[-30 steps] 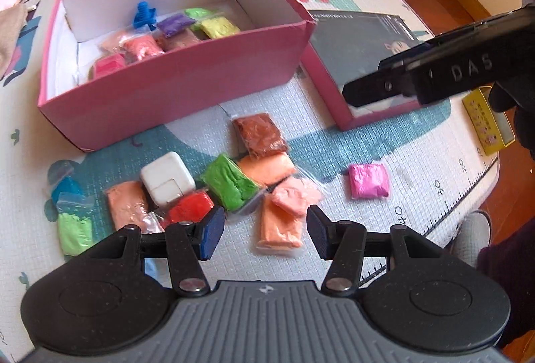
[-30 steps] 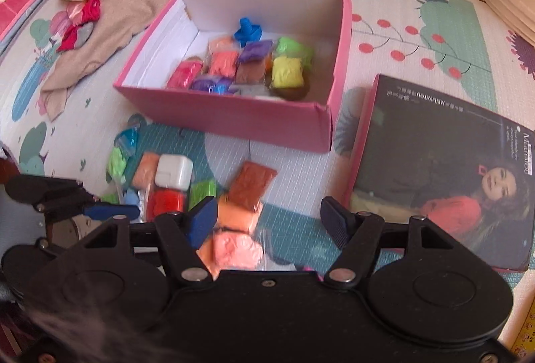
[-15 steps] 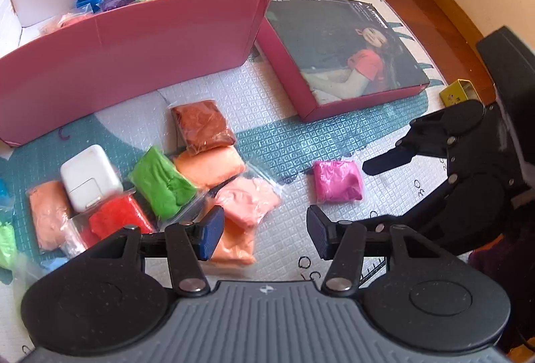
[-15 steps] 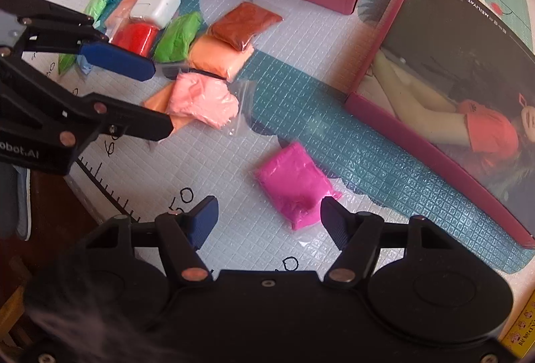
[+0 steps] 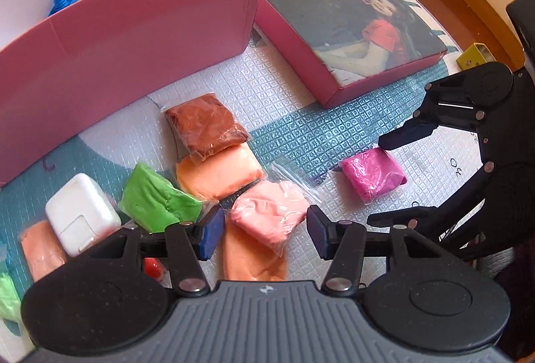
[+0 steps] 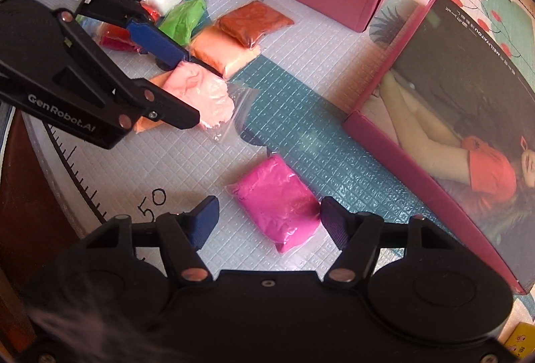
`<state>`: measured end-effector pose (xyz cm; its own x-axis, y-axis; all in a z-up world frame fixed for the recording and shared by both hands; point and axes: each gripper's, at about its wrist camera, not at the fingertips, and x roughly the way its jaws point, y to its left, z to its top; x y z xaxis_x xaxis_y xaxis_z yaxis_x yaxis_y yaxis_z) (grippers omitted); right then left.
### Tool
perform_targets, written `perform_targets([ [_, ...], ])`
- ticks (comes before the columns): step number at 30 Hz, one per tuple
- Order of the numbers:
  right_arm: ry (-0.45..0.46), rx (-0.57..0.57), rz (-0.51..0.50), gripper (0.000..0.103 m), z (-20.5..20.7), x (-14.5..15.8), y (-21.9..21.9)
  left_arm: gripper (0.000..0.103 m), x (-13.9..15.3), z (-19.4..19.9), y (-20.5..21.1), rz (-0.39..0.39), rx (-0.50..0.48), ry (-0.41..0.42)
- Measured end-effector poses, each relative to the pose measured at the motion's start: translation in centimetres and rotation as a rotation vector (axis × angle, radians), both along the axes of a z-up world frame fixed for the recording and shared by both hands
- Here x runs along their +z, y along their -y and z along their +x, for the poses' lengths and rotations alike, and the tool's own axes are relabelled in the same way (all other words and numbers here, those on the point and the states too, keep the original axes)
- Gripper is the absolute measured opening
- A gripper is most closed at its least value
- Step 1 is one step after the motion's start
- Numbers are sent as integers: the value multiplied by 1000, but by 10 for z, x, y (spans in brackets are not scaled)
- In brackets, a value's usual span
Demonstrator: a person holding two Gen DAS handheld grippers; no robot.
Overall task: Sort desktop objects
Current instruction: 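Grasp the peach clay bag with the left tool while the right tool grasps the hot pink bag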
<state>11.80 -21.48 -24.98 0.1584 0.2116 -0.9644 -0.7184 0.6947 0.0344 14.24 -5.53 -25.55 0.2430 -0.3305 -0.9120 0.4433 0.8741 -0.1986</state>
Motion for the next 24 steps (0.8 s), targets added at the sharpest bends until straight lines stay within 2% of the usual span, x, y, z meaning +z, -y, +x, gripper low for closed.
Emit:
perform_targets([
  [7,17,30,-10,63,1,-4,-1,53,-4,-1,21,62,-153,51],
  [12,44,83,-41,62,-3,-3,-5,53,-6,2,30,74,-221,65],
  [19,122,168,-88,62,-5,-2,-9,53,-5,9,28,31,-231,14],
  [22,122,191,-86,62,-6,0,-10,53,-3,9,28,-5,-222,15],
  [24,112,196,-79,62,-5,-1,-11,53,-5,6,31,28,-239,28],
])
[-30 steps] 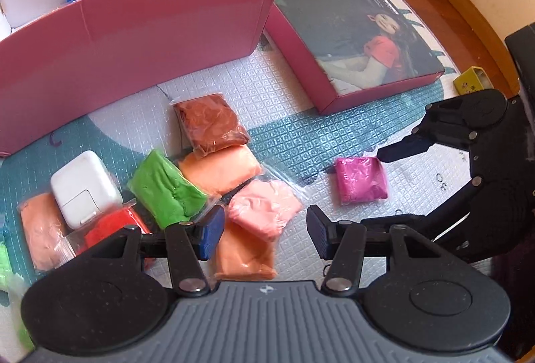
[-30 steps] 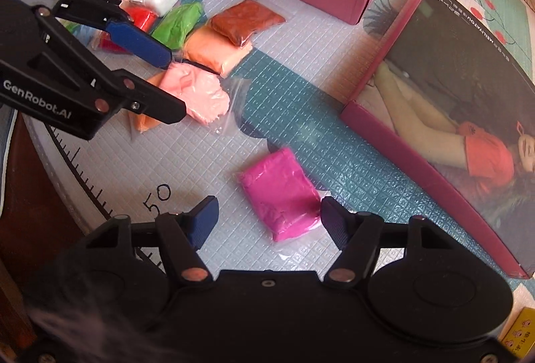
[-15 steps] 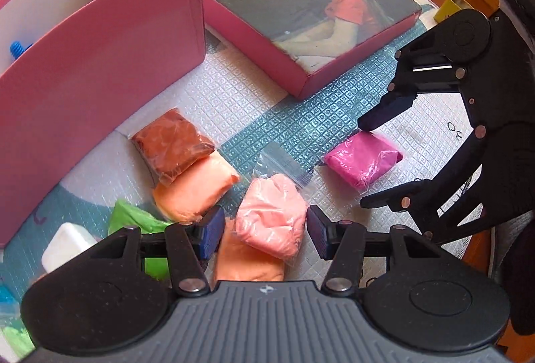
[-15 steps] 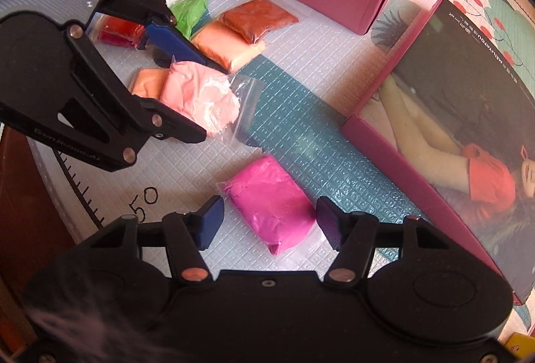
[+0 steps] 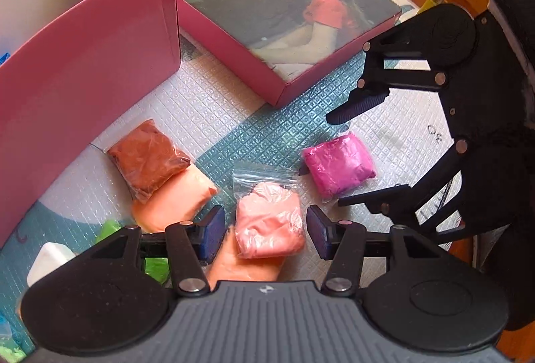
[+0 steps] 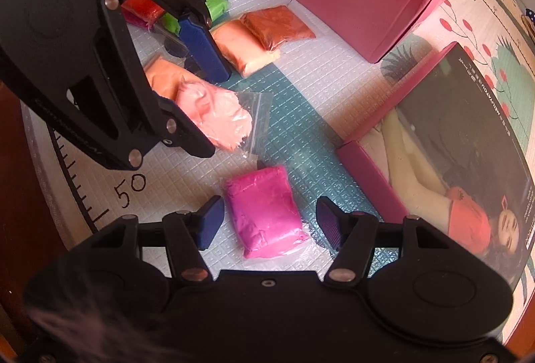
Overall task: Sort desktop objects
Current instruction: 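Grasp the peach clay bag with the left tool while the right tool grasps the hot pink bag, then carry the peach bag into the shoebox and release it while the right tool carries the hot pink bag over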
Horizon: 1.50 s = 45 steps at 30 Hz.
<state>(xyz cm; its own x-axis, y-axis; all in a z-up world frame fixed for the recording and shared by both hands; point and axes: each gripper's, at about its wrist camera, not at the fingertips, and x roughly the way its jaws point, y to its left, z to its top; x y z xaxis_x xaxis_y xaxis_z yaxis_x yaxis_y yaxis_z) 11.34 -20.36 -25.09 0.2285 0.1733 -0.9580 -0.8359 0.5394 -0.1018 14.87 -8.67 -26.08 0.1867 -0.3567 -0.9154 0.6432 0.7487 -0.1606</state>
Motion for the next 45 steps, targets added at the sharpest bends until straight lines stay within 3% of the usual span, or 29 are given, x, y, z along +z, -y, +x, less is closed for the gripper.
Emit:
perform_targets([
  [3,-23,-18,18,59,3,0,3,53,-1,-1,2,16,-9,10],
  [7,-52,-23,33,46,4,0,1,53,-2,-4,8,46,-24,27],
  [10,-88,-66,47,45,8,0,3,41,-1,4,-1,13,55,-24],
  [13,-109,-92,38,44,10,0,4,41,2,9,-10,-27,121,-70],
  [21,-125,-168,14,43,10,14,9,40,21,-3,-10,-25,101,-51],
  [27,-137,-333,91,43,27,41,22,40,50,-7,-12,-33,104,-6],
  [34,-99,-428,180,43,37,74,30,40,93,8,-45,-100,273,38],
  [45,-48,-430,314,43,46,118,8,40,145,44,-110,-261,586,139],
])
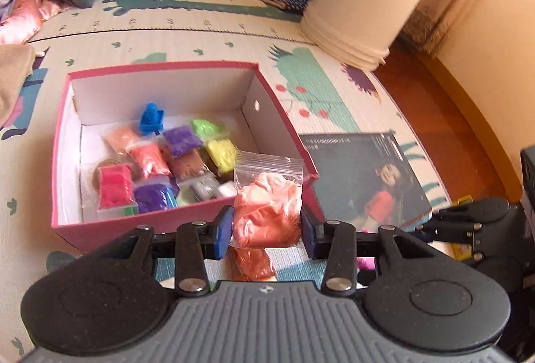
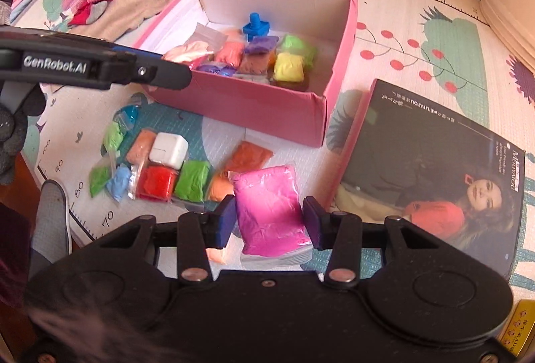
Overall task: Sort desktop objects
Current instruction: 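Carry the peach bag into the shoebox and release it while the right tool carries the hot pink bag over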
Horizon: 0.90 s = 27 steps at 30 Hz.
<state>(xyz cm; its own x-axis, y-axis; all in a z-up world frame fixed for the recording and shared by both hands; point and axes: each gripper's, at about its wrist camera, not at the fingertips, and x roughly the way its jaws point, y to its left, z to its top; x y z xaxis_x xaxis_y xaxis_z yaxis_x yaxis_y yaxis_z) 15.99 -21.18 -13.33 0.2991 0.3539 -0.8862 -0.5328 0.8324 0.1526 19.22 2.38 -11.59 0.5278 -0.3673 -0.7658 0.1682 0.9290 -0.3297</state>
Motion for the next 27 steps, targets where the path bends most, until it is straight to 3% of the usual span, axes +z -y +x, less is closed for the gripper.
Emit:
perform_targets([
  [3,12,-5,33,43,5,9,-7,41,2,11,-19,-32,95,12],
  [12,43,-23,93,43,20,21,-17,41,-10,50,-67,2,306,20],
  [17,54,-29,124,43,30,26,-23,41,-25,71,-84,19,365,-9],
  [27,51,-18,159,43,50,27,-36,41,-61,100,-89,61,374,-83],
])
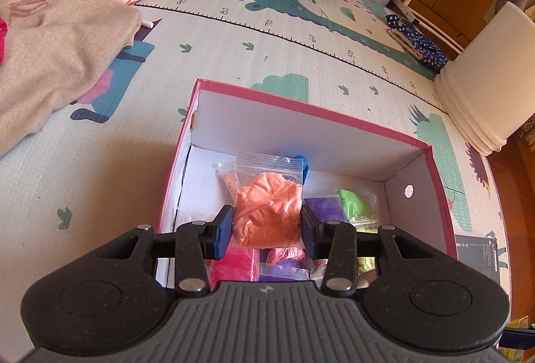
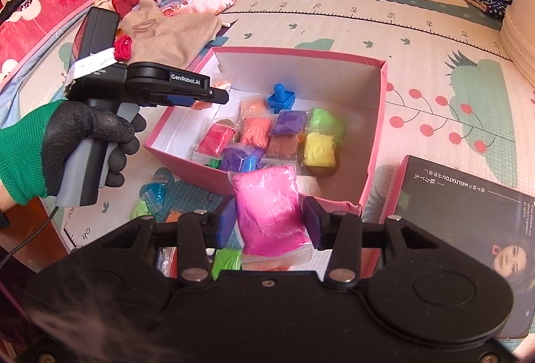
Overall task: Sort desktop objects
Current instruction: 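Carry the peach bag into the shoebox and release it while the right tool carries the hot pink bag over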
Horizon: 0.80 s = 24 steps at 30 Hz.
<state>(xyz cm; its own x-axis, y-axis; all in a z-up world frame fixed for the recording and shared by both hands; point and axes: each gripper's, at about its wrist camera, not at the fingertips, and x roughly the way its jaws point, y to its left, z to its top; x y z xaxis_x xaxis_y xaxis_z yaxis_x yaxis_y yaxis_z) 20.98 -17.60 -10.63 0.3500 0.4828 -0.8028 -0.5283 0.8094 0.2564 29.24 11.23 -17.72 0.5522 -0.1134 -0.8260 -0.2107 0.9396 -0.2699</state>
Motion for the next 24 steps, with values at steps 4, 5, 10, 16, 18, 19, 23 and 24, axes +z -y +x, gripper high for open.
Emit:
perform_targets([
  [4,2,4,14,43,7,1,-6,41,-7,8,2,27,4,-22],
  [5,4,5,17,43,8,1,-7,41,-8,9,2,33,7,-28],
  [10,-5,1,30,43,15,-3,-12,41,-15,19,2,51,7,-53],
  [16,-15,3,30,43,16,-6,-16,41,-17,28,2,75,0,-55],
  [18,-17,5,28,43,16,-8,-17,41,-17,29,3,87,-4,-54],
  [19,-19,4,27,43,15,-8,-17,41,-17,29,3,91,-5,-53],
  [23,-21,2,27,43,16,-9,-17,41,-18,30,7,123,-22,-53],
  [24,-21,1,28,43,16,-9,-17,41,-18,30,7,123,-23,-54],
])
